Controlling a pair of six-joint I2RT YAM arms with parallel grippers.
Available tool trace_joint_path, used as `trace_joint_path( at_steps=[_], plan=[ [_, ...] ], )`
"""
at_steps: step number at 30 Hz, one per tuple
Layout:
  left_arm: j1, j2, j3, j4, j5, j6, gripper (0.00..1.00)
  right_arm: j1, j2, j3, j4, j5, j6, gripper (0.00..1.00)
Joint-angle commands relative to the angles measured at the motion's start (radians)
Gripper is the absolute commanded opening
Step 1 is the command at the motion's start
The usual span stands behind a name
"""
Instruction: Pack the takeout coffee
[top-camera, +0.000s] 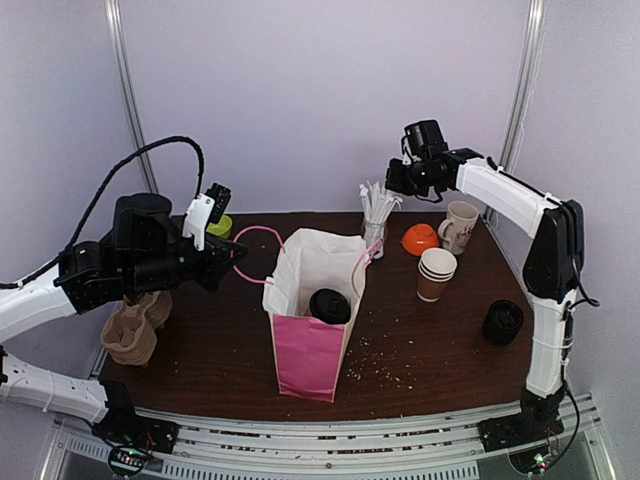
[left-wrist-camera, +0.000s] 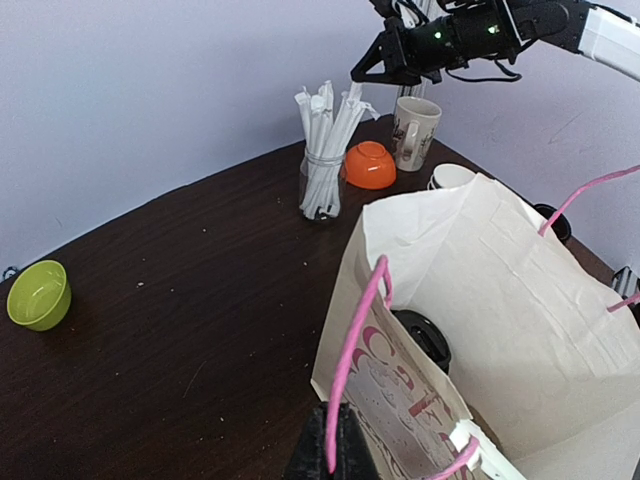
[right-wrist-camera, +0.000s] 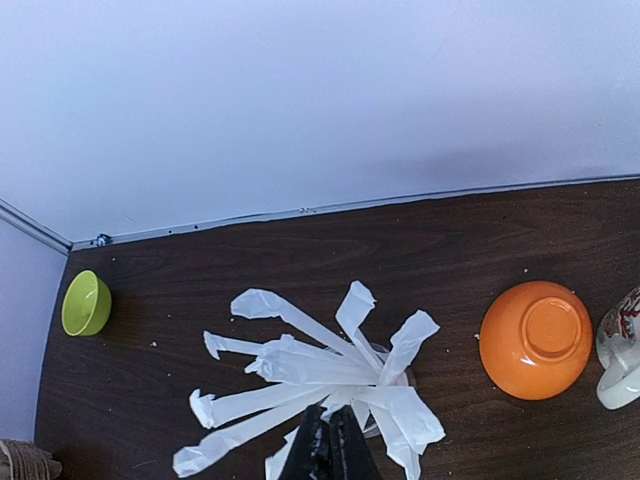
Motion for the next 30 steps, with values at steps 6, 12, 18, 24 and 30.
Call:
trace_joint_path(
  at_steps=[6,12,18,24,30],
  plan=[
    [0.007,0.005,0.001,0.032,-0.005,-0.007,0.0,-0.008,-0.16,0.114,-0.089,0.01,-0.024,0.0],
    [0.007,0.011,0.01,0.032,0.001,-0.013,0.0,-0.008,-0.243,0.172,-0.152,-0.023,-0.031,0.0],
    [0.007,0.016,0.012,0.033,0.001,-0.022,0.0,-0.006,-0.347,0.185,-0.182,-0.163,-0.031,0.0],
    [0.007,0.025,0.012,0.039,0.008,-0.032,0.0,-0.007,-0.438,0.158,-0.224,-0.134,-0.051,0.0],
    [0.007,0.028,0.013,0.045,0.014,-0.038,0.0,-0.006,-0.468,0.098,-0.221,-0.15,-0.057,0.0]
  ],
)
